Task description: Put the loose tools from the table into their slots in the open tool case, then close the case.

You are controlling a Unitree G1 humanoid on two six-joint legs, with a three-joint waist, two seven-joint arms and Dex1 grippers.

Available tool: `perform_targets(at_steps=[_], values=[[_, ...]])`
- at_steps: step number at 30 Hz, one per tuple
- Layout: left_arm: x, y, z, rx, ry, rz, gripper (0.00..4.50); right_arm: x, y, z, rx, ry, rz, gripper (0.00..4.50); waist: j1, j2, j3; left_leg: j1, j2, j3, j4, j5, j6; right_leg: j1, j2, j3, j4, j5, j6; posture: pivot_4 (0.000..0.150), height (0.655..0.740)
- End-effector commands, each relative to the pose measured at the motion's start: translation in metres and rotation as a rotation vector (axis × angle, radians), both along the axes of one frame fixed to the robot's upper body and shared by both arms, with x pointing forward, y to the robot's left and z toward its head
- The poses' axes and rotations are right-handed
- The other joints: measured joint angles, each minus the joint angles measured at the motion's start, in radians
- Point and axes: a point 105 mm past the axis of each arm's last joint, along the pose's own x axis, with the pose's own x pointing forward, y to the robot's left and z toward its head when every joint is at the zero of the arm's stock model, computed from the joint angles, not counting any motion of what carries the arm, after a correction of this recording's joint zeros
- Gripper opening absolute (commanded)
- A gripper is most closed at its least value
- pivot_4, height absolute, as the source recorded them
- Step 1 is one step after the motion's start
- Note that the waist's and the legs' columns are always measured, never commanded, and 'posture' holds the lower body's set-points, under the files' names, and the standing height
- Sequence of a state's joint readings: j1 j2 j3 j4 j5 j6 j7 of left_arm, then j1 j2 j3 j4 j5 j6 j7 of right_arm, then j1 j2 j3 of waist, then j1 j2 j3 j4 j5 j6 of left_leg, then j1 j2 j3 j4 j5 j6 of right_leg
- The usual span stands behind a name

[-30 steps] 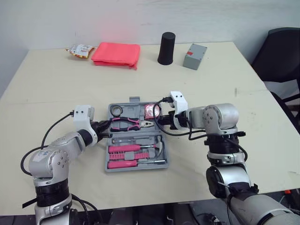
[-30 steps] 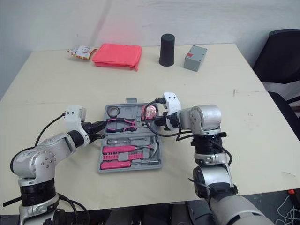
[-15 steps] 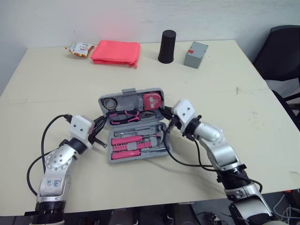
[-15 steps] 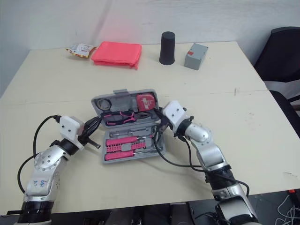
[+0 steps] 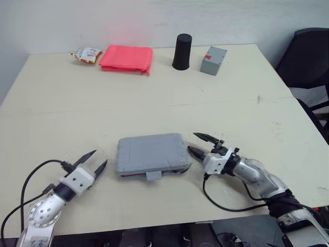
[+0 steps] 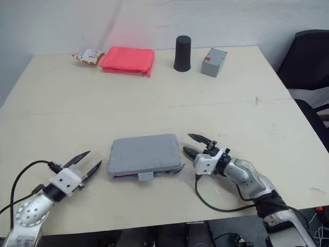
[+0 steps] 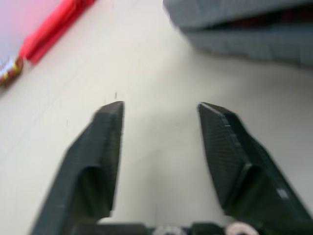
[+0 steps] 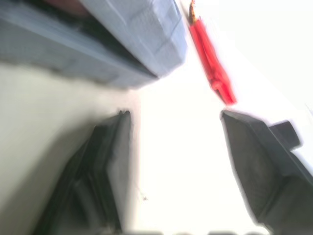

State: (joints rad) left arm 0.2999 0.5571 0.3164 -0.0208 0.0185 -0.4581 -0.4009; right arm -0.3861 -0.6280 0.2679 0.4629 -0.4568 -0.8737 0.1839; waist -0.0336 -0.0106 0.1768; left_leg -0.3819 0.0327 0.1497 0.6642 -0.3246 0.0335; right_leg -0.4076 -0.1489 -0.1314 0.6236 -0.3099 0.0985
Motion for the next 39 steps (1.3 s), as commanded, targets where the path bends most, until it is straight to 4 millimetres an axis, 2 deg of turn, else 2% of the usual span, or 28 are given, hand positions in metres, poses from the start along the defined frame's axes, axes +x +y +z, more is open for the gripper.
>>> perform_targets(at_steps=[1, 2, 3, 5, 8, 10, 11, 12, 14, 15, 16, 18, 23, 27, 31, 35, 39], values=[[-0.036, 0.054, -0.004, -0.068, 0.116, 0.167, 3.80, -0.003, -0.048, -0.017, -0.054, 0.090, -0.115, 3.06, 0.000, 0.000, 0.000, 0.001, 0.000, 0.000, 0.000, 0.000, 0.000, 0.001, 0.000, 0.001, 0.000, 0.000, 0.000, 0.150, 0.7400], [-0.043, 0.062, -0.001, -0.111, 0.138, 0.181, 3.80, -0.007, -0.056, -0.020, -0.055, 0.132, -0.123, 3.06, 0.003, 0.000, 0.000, 0.002, 0.000, 0.000, 0.000, 0.000, 0.000, 0.002, 0.000, 0.001, -0.001, 0.000, 0.000, 0.150, 0.7400], [-0.042, 0.062, 0.007, -0.142, 0.128, 0.168, 3.80, -0.009, -0.062, -0.019, -0.052, 0.145, -0.127, 3.06, 0.006, 0.001, 0.001, 0.006, 0.000, 0.000, -0.001, -0.002, 0.000, 0.007, 0.000, 0.000, -0.003, 0.000, 0.000, 0.150, 0.7400], [-0.030, 0.055, 0.023, -0.176, 0.092, 0.118, 3.80, -0.011, -0.063, -0.017, -0.037, 0.185, -0.119, 3.06, 0.017, 0.002, 0.002, 0.013, 0.000, -0.003, 0.000, -0.008, 0.003, 0.017, -0.001, -0.002, -0.007, 0.000, 0.000, 0.150, 0.7400], [-0.012, 0.047, 0.040, -0.210, 0.041, 0.080, 3.80, -0.008, -0.060, -0.007, 0.014, 0.208, -0.111, 3.06, 0.033, -0.002, 0.000, 0.013, -0.001, -0.005, 0.002, -0.010, 0.002, 0.018, -0.003, -0.001, -0.007, 0.003, 0.000, 0.150, 0.7400], [0.008, 0.040, 0.055, -0.266, 0.005, 0.053, 3.27, -0.006, -0.054, -0.001, 0.078, 0.271, -0.092, 2.54, 0.032, -0.002, 0.000, 0.012, -0.001, -0.005, 0.002, -0.009, 0.000, 0.017, -0.003, -0.001, -0.007, 0.004, -0.001, 0.150, 0.7400], [0.022, 0.032, 0.063, -0.303, 0.004, 0.027, 2.96, -0.010, -0.046, -0.001, 0.133, 0.381, -0.059, 2.23, 0.031, -0.001, 0.000, 0.012, 0.000, -0.005, 0.002, -0.008, -0.001, 0.017, -0.002, -0.001, -0.007, 0.003, -0.001, 0.150, 0.7400], [0.037, 0.023, 0.071, -0.307, 0.002, -0.011, 2.52, -0.018, -0.037, -0.003, 0.150, 0.492, -0.001, 1.73, 0.033, 0.000, 0.001, 0.011, 0.000, -0.005, 0.002, -0.006, 0.002, 0.016, -0.002, -0.001, -0.007, 0.003, -0.001, 0.150, 0.7400], [0.058, 0.009, 0.073, -0.285, 0.053, -0.064, 1.63, -0.039, -0.024, -0.013, 0.142, 0.728, 0.102, 0.81, 0.031, 0.001, 0.002, 0.010, 0.001, -0.005, 0.001, -0.005, 0.002, 0.016, 0.000, -0.002, -0.006, 0.003, -0.002, 0.150, 0.7400], [0.067, 0.004, 0.074, -0.282, 0.059, -0.085, 1.09, -0.047, -0.021, -0.016, 0.103, 0.778, 0.135, 0.22, 0.031, 0.001, 0.002, 0.010, 0.002, -0.005, 0.000, -0.005, 0.002, 0.016, 0.001, -0.003, -0.004, 0.003, -0.002, 0.150, 0.7400], [0.076, 0.000, 0.074, -0.285, 0.072, -0.100, 0.75, -0.055, -0.018, -0.020, 0.068, 0.845, 0.157, 0.00, 0.030, 0.002, 0.002, 0.010, 0.001, -0.004, 0.000, -0.005, 0.003, 0.016, 0.001, -0.003, -0.003, 0.003, -0.002, 0.150, 0.7400], [0.087, -0.005, 0.073, -0.288, 0.098, -0.120, 0.02, -0.065, -0.014, -0.022, 0.027, 0.911, 0.185, 0.00, 0.022, 0.002, 0.002, 0.011, 0.001, -0.003, 0.001, -0.005, 0.003, 0.016, 0.001, -0.004, -0.004, 0.003, -0.001, 0.150, 0.7400], [0.111, -0.026, 0.044, -0.238, 0.270, -0.209, 0.02, -0.087, 0.001, -0.027, -0.043, 1.075, 0.232, 0.00, 0.016, 0.001, 0.002, 0.010, 0.001, -0.002, 0.001, -0.005, 0.003, 0.015, 0.001, -0.005, -0.004, 0.003, -0.001, 0.150, 0.7400], [0.118, -0.043, 0.038, -0.254, 0.297, -0.301, 0.02, -0.075, 0.018, -0.027, 0.006, 1.015, 0.217, 0.00, 0.013, -0.003, 0.002, 0.010, 0.001, -0.002, 0.001, -0.004, 0.003, 0.015, 0.001, -0.005, -0.004, 0.003, -0.001, 0.150, 0.7400], [0.113, -0.051, 0.028, -0.244, 0.350, -0.359, 0.02, -0.064, 0.026, -0.032, 0.020, 0.994, 0.184, 0.00, 0.006, -0.003, 0.002, 0.010, 0.000, -0.001, 0.001, -0.004, 0.002, 0.015, 0.001, -0.005, -0.003, 0.003, -0.001, 0.150, 0.7400], [0.103, -0.052, 0.026, -0.273, 0.383, -0.396, 0.02, -0.054, 0.035, -0.029, 0.048, 0.962, 0.188, 0.00, 0.004, -0.003, 0.002, 0.010, 0.001, -0.001, 0.001, -0.004, 0.001, 0.015, 0.001, -0.005, -0.003, 0.003, -0.001, 0.150, 0.7400], [0.084, -0.045, 0.022, -0.288, 0.395, -0.392, 0.02, -0.026, 0.042, -0.019, 0.070, 0.869, 0.162, 0.00, -0.004, -0.003, 0.002, 0.012, 0.001, -0.001, 0.001, -0.003, 0.001, 0.015, 0.001, -0.004, -0.002, 0.003, -0.001, 0.150, 0.7400]])
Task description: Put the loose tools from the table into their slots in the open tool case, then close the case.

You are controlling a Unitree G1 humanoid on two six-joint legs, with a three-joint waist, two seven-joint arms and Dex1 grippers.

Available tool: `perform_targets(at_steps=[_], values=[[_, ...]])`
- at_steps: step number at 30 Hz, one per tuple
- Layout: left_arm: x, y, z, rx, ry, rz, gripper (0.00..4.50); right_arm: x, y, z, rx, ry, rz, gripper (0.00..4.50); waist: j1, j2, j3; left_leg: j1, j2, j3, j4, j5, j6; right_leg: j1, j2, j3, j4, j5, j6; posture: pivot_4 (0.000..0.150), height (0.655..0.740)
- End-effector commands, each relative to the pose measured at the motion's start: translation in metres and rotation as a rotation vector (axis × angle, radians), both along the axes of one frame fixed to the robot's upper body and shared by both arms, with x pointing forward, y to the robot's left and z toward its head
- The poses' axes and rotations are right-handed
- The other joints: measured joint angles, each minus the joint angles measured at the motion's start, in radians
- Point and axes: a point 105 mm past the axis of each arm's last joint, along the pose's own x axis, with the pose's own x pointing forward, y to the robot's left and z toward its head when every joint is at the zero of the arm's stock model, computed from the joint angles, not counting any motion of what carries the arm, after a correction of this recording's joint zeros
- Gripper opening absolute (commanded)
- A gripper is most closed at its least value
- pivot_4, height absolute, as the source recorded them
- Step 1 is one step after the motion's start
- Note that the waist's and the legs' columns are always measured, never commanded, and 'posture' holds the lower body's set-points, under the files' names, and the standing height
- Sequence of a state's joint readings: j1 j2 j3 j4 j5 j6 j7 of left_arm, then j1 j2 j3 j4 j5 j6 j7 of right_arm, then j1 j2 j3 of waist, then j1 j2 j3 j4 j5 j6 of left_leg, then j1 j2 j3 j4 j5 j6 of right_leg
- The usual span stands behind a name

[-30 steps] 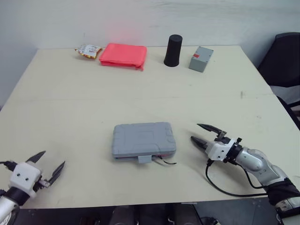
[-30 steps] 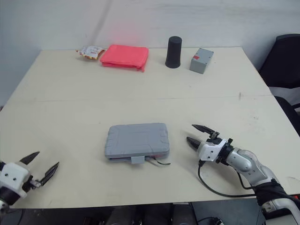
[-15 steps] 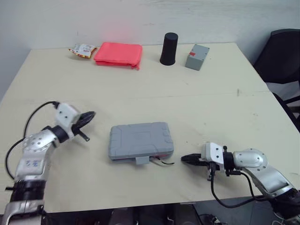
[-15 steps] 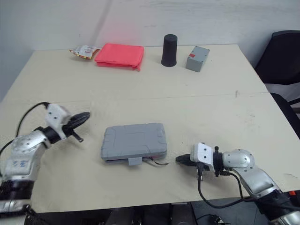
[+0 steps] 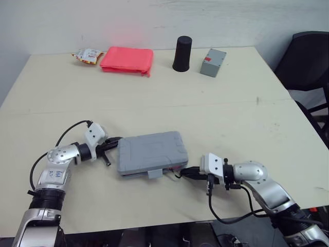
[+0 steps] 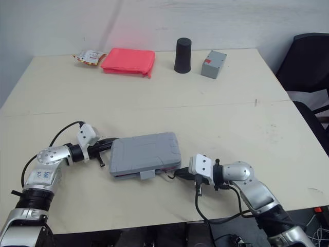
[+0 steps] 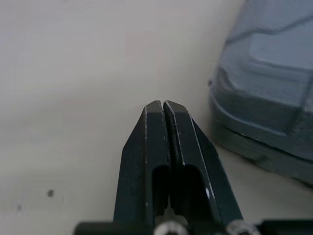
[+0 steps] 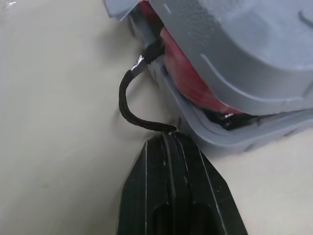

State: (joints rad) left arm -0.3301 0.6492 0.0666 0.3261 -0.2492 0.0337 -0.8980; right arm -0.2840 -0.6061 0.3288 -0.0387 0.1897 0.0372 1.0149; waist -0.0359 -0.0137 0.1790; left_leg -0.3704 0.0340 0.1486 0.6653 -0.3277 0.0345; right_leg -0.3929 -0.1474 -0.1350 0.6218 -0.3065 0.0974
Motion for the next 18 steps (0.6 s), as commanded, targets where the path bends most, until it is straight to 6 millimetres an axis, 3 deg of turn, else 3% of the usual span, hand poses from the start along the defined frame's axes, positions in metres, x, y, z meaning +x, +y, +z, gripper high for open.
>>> perform_targets(at_steps=[1, 6, 11, 13, 15, 18], values=[[-0.018, 0.004, 0.007, -0.024, -0.016, -0.012, 0.02, 0.027, 0.000, 0.005, -0.015, -0.078, -0.066, 0.00, -0.005, 0.000, 0.000, 0.000, 0.000, 0.000, 0.000, 0.000, 0.000, 0.000, 0.000, 0.000, 0.000, 0.000, 0.000, 0.150, 0.7400], [-0.042, -0.004, 0.003, -0.048, -0.005, -0.007, 0.02, 0.053, 0.013, 0.012, -0.001, -0.137, -0.078, 0.00, 0.000, 0.001, 0.001, -0.001, 0.000, 0.000, 0.000, 0.000, 0.000, -0.001, -0.001, 0.000, 0.001, 0.000, 0.000, 0.150, 0.7400], [-0.051, -0.006, 0.004, -0.077, -0.027, 0.064, 0.02, 0.071, 0.013, 0.010, -0.023, -0.164, -0.118, 0.00, 0.005, 0.001, 0.001, -0.001, -0.001, -0.001, 0.000, 0.000, 0.000, 0.000, -0.002, 0.001, 0.000, 0.000, 0.000, 0.150, 0.7400], [-0.053, 0.008, 0.009, -0.078, -0.068, 0.159, 0.02, 0.074, 0.002, 0.007, -0.061, -0.165, -0.129, 0.00, 0.006, 0.001, 0.001, -0.001, -0.001, -0.001, 0.000, 0.000, 0.000, 0.000, -0.002, 0.001, 0.000, 0.000, 0.000, 0.150, 0.7400], [-0.054, 0.021, 0.020, -0.101, -0.120, 0.219, 0.02, 0.075, -0.010, 0.006, -0.084, -0.154, -0.147, 0.00, 0.007, 0.001, 0.001, -0.001, -0.001, -0.001, 0.000, 0.000, 0.000, 0.000, -0.002, 0.001, 0.001, 0.000, 0.000, 0.150, 0.7400], [-0.058, 0.003, 0.068, -0.227, -0.216, 0.067, 0.02, 0.074, -0.034, 0.009, -0.103, -0.153, -0.202, 0.00, 0.020, 0.001, 0.001, -0.001, -0.001, -0.002, 0.000, 0.000, 0.000, 0.000, -0.002, 0.000, 0.000, 0.000, 0.000, 0.150, 0.7400]])
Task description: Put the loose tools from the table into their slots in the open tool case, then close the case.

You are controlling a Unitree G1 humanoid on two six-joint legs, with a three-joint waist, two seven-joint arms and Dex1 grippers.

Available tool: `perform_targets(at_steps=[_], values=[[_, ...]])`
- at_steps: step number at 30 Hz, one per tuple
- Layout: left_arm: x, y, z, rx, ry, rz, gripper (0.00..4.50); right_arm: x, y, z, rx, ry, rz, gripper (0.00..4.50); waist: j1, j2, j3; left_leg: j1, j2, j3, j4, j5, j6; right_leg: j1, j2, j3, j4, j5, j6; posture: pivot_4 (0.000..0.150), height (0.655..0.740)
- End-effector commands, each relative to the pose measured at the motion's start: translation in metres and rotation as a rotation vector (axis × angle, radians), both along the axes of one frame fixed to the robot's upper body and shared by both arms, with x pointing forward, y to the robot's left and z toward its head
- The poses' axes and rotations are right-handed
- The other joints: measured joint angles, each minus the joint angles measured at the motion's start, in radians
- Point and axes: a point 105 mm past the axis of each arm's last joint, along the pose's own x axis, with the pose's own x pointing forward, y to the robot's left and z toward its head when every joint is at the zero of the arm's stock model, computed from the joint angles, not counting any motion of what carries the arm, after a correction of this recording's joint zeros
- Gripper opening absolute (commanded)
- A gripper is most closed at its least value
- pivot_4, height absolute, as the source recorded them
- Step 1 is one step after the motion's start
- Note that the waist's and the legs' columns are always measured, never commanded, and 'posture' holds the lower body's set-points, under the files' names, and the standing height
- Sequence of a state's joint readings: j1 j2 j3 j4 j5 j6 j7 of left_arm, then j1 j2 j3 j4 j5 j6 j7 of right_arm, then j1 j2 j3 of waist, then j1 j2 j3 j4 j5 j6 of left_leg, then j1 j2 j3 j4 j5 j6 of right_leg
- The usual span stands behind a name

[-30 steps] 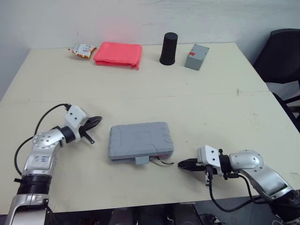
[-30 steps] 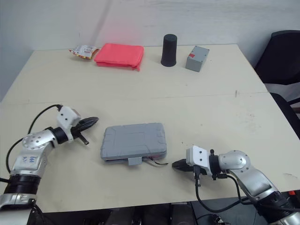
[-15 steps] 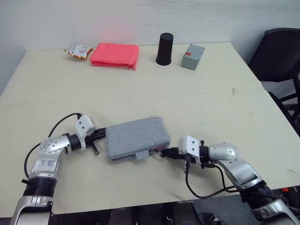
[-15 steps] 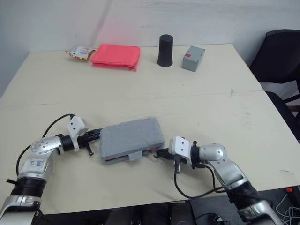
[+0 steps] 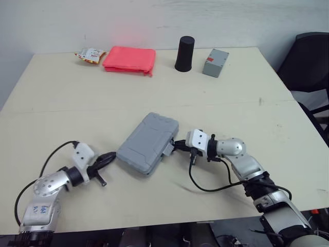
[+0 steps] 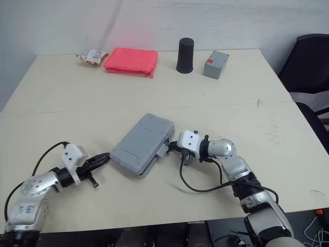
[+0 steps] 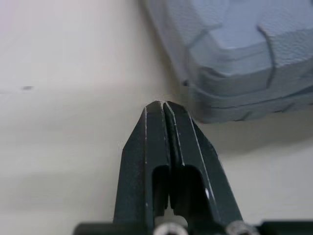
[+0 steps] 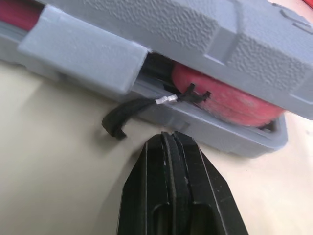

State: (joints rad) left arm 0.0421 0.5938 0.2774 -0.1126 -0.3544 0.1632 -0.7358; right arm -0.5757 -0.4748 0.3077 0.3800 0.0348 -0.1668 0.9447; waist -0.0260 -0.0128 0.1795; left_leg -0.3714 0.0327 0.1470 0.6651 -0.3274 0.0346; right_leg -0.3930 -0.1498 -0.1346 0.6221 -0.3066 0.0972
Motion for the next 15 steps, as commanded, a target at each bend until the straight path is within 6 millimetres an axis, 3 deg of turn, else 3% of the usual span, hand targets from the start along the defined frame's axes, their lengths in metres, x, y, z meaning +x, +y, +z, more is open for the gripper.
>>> perform_targets(at_steps=[1, 4, 7, 11, 15], values=[[-0.003, -0.023, 0.072, -0.095, -0.190, -0.180, 0.02, 0.001, -0.044, -0.009, -0.055, 0.046, -0.120, 0.00, 0.015, 0.000, 0.000, 0.000, -0.001, -0.002, 0.001, 0.000, 0.001, 0.000, -0.002, 0.000, -0.001, 0.000, 0.000, 0.150, 0.7400], [0.010, -0.061, 0.092, -0.055, -0.194, -0.346, 0.02, -0.009, -0.049, -0.007, -0.033, 0.062, -0.122, 0.00, 0.028, 0.001, -0.001, 0.001, -0.002, -0.002, 0.001, -0.001, 0.000, 0.001, -0.002, 0.002, -0.003, 0.000, 0.000, 0.150, 0.7400], [0.020, -0.088, 0.099, -0.016, -0.184, -0.462, 0.02, -0.018, -0.048, -0.005, -0.010, 0.069, -0.109, 0.00, 0.032, 0.002, 0.000, 0.000, -0.003, -0.002, 0.001, -0.002, -0.001, 0.002, 0.000, 0.002, -0.002, 0.001, 0.001, 0.150, 0.7400], [0.052, -0.135, 0.076, 0.057, -0.108, -0.592, 0.02, -0.030, -0.044, 0.000, 0.031, 0.076, -0.113, 0.00, 0.024, 0.002, -0.001, 0.000, -0.002, 0.001, 0.000, 0.001, 0.001, 0.001, 0.009, -0.001, 0.000, 0.001, 0.001, 0.150, 0.7400], [0.065, -0.158, 0.038, 0.138, 0.021, -0.638, 0.02, -0.042, -0.033, 0.008, 0.072, 0.082, -0.090, 0.00, 0.011, 0.002, -0.001, 0.000, -0.001, 0.004, 0.000, 0.001, 0.001, -0.001, 0.014, 0.000, -0.001, 0.001, 0.002, 0.150, 0.7400]])
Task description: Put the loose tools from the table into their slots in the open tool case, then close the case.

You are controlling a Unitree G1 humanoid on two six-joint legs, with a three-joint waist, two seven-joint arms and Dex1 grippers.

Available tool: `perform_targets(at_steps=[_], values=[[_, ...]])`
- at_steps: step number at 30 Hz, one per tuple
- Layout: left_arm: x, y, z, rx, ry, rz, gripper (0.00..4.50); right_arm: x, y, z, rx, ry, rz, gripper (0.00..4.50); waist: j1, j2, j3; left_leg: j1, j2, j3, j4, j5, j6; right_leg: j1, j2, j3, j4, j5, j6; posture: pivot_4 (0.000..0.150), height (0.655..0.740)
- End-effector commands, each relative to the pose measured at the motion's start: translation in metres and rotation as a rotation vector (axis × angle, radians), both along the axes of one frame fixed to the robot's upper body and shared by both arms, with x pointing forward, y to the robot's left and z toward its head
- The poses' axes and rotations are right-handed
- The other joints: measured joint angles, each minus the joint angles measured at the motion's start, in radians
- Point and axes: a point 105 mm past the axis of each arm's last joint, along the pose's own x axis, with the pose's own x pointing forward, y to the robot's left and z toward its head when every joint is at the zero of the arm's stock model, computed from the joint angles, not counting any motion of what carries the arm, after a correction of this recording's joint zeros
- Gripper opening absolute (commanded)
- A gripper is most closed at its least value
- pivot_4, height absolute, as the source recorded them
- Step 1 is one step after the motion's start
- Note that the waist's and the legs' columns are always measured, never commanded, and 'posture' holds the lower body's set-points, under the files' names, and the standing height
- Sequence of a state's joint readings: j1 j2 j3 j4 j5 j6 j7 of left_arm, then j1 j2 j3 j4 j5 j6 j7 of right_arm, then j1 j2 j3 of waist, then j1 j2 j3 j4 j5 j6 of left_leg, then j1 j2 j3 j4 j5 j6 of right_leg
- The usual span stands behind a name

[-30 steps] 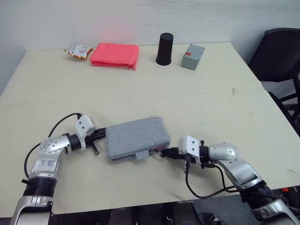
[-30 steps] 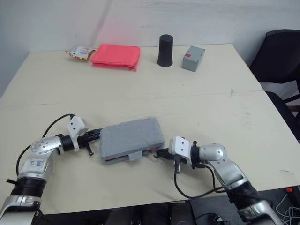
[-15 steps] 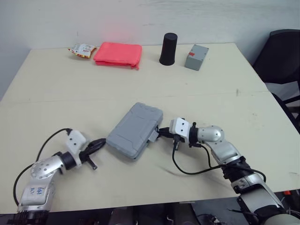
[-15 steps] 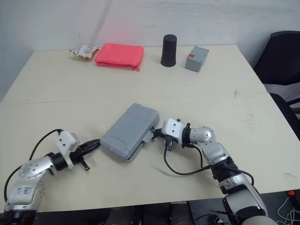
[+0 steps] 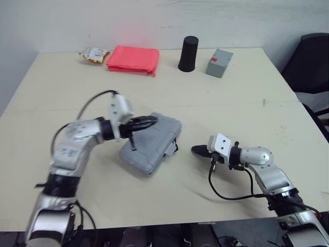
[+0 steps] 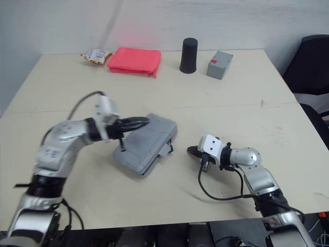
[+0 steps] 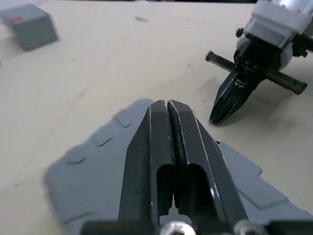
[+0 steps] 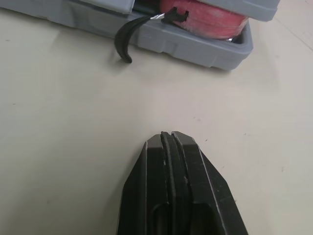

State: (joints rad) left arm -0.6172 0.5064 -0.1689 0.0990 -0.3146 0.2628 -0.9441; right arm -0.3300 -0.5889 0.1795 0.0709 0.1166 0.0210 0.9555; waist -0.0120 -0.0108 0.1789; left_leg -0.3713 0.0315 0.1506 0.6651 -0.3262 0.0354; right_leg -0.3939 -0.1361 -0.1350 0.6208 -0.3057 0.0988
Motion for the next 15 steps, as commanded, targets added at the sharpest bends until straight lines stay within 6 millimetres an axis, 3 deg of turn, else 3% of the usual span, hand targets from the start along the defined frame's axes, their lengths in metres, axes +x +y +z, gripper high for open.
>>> perform_targets(at_steps=[1, 3, 5, 8, 12, 15], values=[[0.005, -0.012, -0.034, 0.106, 0.085, -0.032, 0.02, -0.012, 0.011, 0.014, 0.046, -0.011, 0.026, 0.00, -0.003, 0.000, 0.000, 0.000, 0.001, 0.000, 0.000, 0.000, 0.000, 0.000, 0.001, 0.000, 0.000, 0.000, 0.000, 0.150, 0.7400], [0.004, -0.015, -0.053, 0.142, 0.108, -0.038, 0.02, -0.015, 0.016, 0.017, 0.068, -0.006, 0.027, 0.00, 0.000, 0.000, 0.000, 0.000, 0.002, -0.002, 0.000, 0.000, 0.000, 0.000, 0.001, 0.000, 0.000, 0.000, 0.000, 0.150, 0.7400], [0.003, -0.011, -0.085, 0.230, 0.180, -0.002, 0.02, -0.020, 0.023, 0.021, 0.094, -0.006, 0.034, 0.00, 0.005, 0.000, -0.001, 0.001, 0.001, -0.002, 0.001, 0.000, 0.000, 0.001, 0.001, 0.001, 0.001, 0.000, 0.000, 0.150, 0.7400], [-0.016, -0.005, -0.134, 0.331, 0.307, 0.022, 0.02, -0.021, 0.036, 0.030, 0.162, -0.013, 0.016, 0.00, 0.011, 0.000, -0.011, 0.003, 0.001, -0.004, 0.002, 0.000, 0.000, 0.002, -0.002, 0.004, -0.001, 0.000, 0.000, 0.150, 0.7400], [-0.026, 0.004, -0.151, 0.423, 0.318, 0.024, 0.02, -0.024, 0.045, 0.029, 0.174, 0.000, 0.029, 0.00, 0.021, 0.001, -0.027, 0.007, 0.000, -0.008, 0.001, -0.003, 0.000, 0.008, -0.012, 0.003, -0.003, -0.001, -0.001, 0.150, 0.7400], [-0.027, 0.010, -0.158, 0.428, 0.384, 0.075, 0.02, -0.026, 0.052, 0.024, 0.165, 0.028, 0.050, 0.00, 0.029, 0.005, -0.040, 0.021, 0.000, -0.009, -0.001, -0.014, 0.000, 0.020, -0.012, 0.003, -0.012, -0.001, -0.001, 0.150, 0.7400]])
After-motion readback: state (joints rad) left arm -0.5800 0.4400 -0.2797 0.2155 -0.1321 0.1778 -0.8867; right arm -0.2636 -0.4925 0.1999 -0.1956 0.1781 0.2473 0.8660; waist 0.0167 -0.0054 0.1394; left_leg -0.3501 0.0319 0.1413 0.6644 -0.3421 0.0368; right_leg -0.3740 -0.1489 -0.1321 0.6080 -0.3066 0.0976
